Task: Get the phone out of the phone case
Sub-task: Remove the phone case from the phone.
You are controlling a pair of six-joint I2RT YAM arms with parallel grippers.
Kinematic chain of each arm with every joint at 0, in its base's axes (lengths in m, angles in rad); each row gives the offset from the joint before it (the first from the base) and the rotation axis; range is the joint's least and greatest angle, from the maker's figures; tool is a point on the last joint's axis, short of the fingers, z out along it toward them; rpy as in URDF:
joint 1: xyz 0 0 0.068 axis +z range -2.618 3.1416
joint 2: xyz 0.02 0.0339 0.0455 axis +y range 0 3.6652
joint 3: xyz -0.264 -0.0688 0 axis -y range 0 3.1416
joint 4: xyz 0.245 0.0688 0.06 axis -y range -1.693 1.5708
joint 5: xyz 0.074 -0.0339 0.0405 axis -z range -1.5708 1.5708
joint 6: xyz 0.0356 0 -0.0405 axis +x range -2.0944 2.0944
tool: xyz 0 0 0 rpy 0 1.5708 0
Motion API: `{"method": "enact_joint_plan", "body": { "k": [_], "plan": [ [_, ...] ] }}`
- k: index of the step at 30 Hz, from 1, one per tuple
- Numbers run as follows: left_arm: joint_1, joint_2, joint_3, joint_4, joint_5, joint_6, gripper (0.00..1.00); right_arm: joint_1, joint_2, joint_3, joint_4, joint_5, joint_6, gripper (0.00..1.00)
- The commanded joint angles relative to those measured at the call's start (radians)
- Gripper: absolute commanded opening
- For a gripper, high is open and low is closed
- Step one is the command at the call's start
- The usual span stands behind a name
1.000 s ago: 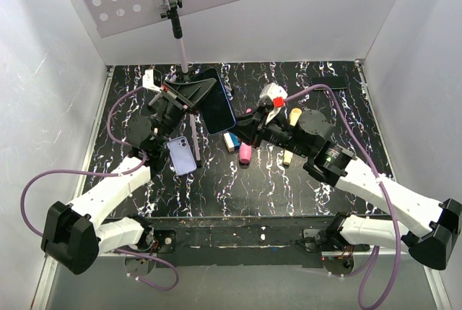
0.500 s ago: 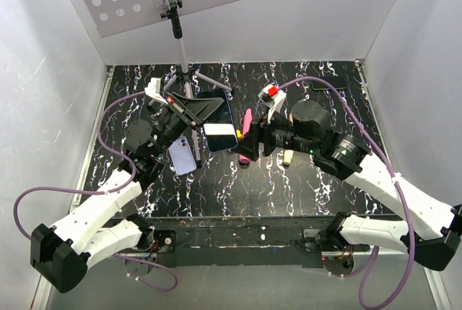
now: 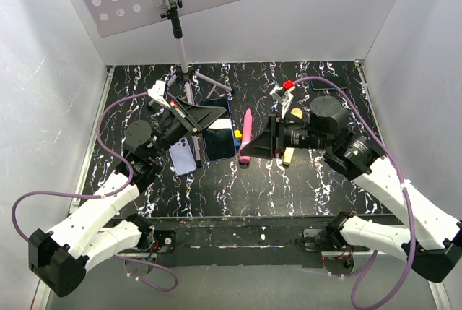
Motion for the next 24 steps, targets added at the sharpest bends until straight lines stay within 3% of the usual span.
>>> {"method": "enact_joint_plan", "body": {
  "k": [1, 17, 24],
  "plan": [
    [0.004, -0.029, 0.013, 0.045, 0.020, 0.001, 0.00, -0.021, 0.026, -0.006, 0.173, -0.132, 0.134, 0.33],
    [0.004, -0.012, 0.016, 0.077, 0.037, -0.019, 0.00, -0.025, 0.102, -0.029, 0.233, -0.154, 0.152, 0.34],
    [0.004, 0.018, -0.003, 0.138, 0.055, -0.062, 0.00, -0.025, 0.151, -0.049, 0.354, -0.170, 0.221, 0.35]
  ]
}}
